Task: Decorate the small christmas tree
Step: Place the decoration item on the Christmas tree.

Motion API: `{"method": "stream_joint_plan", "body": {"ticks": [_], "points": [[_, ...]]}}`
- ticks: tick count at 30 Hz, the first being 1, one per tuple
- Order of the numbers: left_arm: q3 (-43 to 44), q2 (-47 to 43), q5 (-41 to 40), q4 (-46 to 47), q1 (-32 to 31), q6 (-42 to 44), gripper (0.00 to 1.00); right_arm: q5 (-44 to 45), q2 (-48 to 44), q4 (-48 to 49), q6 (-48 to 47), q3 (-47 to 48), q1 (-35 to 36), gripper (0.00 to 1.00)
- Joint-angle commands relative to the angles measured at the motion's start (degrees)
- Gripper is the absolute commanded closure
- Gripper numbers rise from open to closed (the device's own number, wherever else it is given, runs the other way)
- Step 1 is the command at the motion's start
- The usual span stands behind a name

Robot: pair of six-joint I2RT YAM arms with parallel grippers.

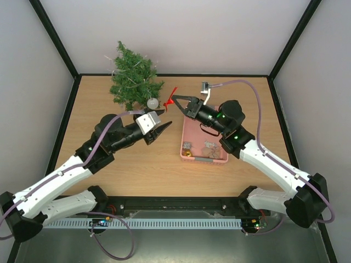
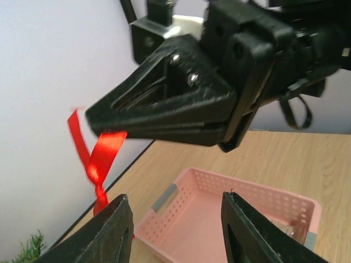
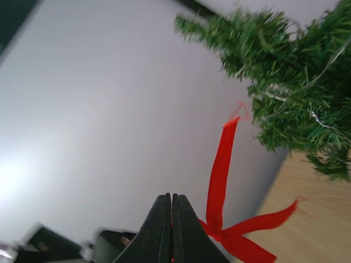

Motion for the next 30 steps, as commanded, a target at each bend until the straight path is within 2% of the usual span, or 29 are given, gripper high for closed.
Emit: {"method": "stream_joint_plan", "body": {"ticks": [1,5,9,14,16,20,28,30], "points": [[4.70,-3.24,5.80,-9.99,-0.27,3.14,0.55,-12.96,0.71,-11.90,-20.41,6.33,0.45,0.98],[7.82,-6.10,13.78,-23.40,-0.32,4.28,0.58,-19.93,0.71,-26.68,-37.68,8.99,0.44,0.98],[9.28,-8.52,20.99,-30.79,-0.32,4.45,0.58,-27.78,2.54,-43.26,-53.13,12.16,0.46,0.98],[15.08,-5.65,20.83,-38.49,-0.28,5.76,0.58,-33.45,3.10,-54.35,-67.27,14.28,1.53,0.98],[18.13,-3.64,20.93,-42.39,-0.28,7.36,0.54,-34.27,2.32,-55.77,-70.79,14.36,2.22,0.98],[22.81,1.91,19.78,-50.00,-0.32,11.79,0.39,-35.84,2.17,-57.70,-74.65,15.06,2.35,0.98],[28.57,11.29,23.33,-60.46,-0.23,19.38,0.38,-37.57,3.16,-61.42,-78.80,17.17,3.23,0.98],[29.09,12.81,24.25,-62.52,-0.16,20.16,0.40,-37.73,2.76,-61.44,-79.22,17.10,3.23,0.98]]}}
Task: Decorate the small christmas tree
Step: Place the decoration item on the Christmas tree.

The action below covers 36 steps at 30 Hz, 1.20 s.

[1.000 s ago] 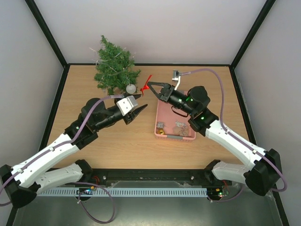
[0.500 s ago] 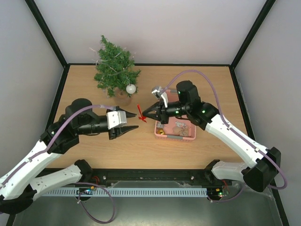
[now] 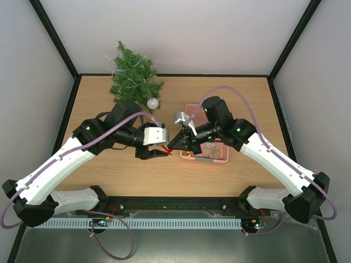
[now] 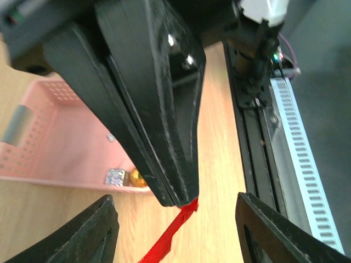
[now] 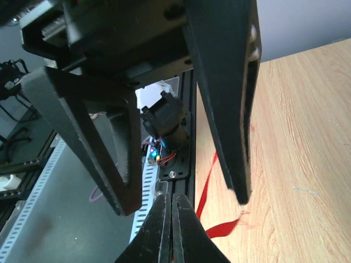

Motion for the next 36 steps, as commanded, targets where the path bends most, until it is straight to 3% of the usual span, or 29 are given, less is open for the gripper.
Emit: {"method": "stream_joint_plan", "body": {"ticks": [1,5,10,19,29,36], "points": [[2.80,2.50,3.69,-8.82,-0.23,4.75,0.43,-2.18,-0.88,-2.65,-3.48,1.50,0.43,0.98],[2.57,2.86,3.95,-8.85,-0.12,5.40,0.62,-2.45,-1.57,-2.63,-4.03,1.25,0.46,0.98],[1.89,2.24,4.54,-8.35,0.47,5.41,0.77,-2.09,-1.89,-2.89,-4.29,1.20,0.49,0.98],[0.02,0.67,4.06,-6.12,1.07,7.16,0.71,-2.65,-2.34,-2.14,-3.84,0.77,0.49,0.98],[-0.64,-0.09,3.22,-5.53,0.99,10.28,0.92,-2.59,-3.87,0.07,-2.58,-0.43,0.46,0.98],[-1.45,-0.85,2.40,-3.84,1.01,10.18,0.80,-3.01,-4.65,0.67,-2.25,-1.07,0.46,0.98]]}}
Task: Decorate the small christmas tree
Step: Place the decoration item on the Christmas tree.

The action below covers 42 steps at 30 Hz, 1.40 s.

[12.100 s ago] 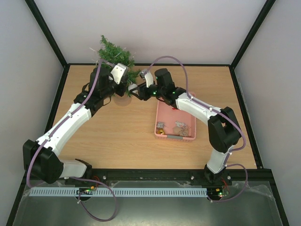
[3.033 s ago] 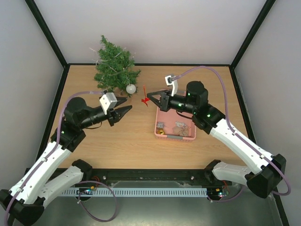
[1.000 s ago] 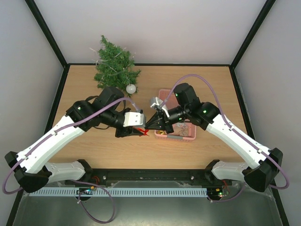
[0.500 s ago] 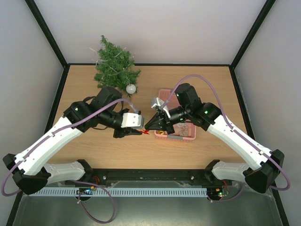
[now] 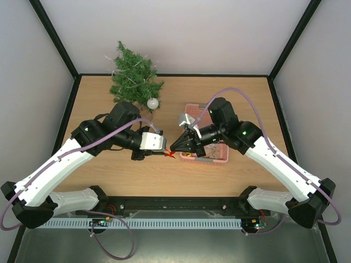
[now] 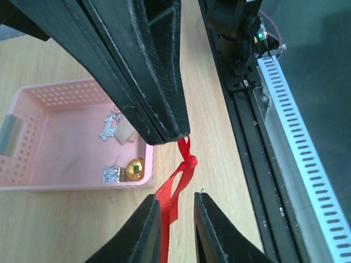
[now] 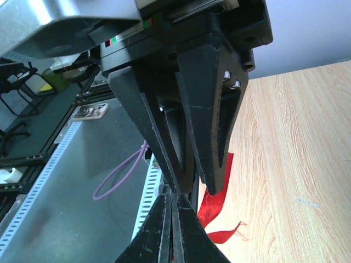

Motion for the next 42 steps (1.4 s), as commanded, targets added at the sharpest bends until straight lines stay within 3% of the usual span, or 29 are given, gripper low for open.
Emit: {"method": "stream_joint_plan", "body": {"ticks": [1,15,23,29,34,38,42], "points": [[-1.07,-1.07,-0.30,1.92,0.30,0.75,0.77,-1.54,-1.54,1.83,0.52,-0.63,0.41,0.98],[-1.64,-0.72,4.30,3.65,0.28,3.41,0.54,-2.71,-1.57,2.04,0.63,-0.63,0.45,0.98],[-1.80,0.87,4.96,3.57,0.25,4.40,0.53,-3.16,-1.53,2.40,0.80,-0.62,0.41,0.98],[-1.63,2.33,5.87,3.62,0.27,4.86,0.69,-3.11,-1.54,3.14,1.06,-0.84,0.41,0.98],[-2.06,1.98,6.70,3.42,0.37,5.00,0.97,-2.51,-1.57,3.13,1.01,-1.07,0.45,0.98],[-2.41,1.44,6.42,3.57,1.32,3.89,0.98,-0.56,-1.72,3.79,2.13,-1.03,0.45,0.98],[-3.48,0.19,6.58,5.98,5.09,0.99,0.98,5.47,-3.33,7.45,6.17,-1.41,0.45,0.72]]}}
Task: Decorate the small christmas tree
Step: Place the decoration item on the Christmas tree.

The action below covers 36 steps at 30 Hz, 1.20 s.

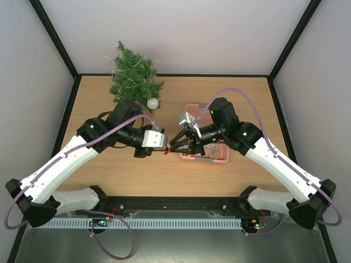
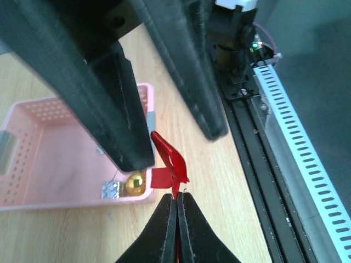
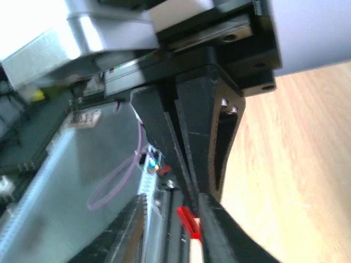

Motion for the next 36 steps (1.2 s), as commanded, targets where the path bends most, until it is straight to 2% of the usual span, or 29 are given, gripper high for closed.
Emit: {"method": "stream_joint_plan", "body": {"ticks": [1,4,8,10,12,17,24,36], "points": [[-2.18,-2.37,1.61,3.47,4.42,-3.47,0.98,7.25,-3.62,7.73,5.69,-1.13,0.43,0.66],[-3.60,-3.94,2.94,7.84,9.51,-7.30,0.98,13.44,-8.04,18.14,12.60,-4.44,0.43,0.42],[-5.64,-6.06,6.49,15.79,19.10,-13.86,0.98,23.10,-15.64,31.89,19.14,-10.41,0.43,0.22],[-7.37,-7.80,8.85,21.36,24.25,-19.75,0.98,27.48,-17.79,34.83,20.62,-12.00,0.43,0.15],[-9.20,-8.91,12.95,27.24,29.75,-25.43,0.98,30.88,-18.91,35.69,21.32,-12.18,0.40,0.00],[-12.07,-8.07,20.47,42.33,39.34,-41.05,0.98,35.61,-20.45,35.85,22.96,-12.36,0.39,0.02],[-12.84,-3.19,23.18,57.32,47.78,-57.93,0.98,37.38,-21.44,37.61,24.79,-14.07,0.43,0.02],[-11.77,5.48,22.17,61.89,51.74,-64.37,0.98,38.38,-20.45,37.76,24.64,-13.91,0.43,0.02]]}}
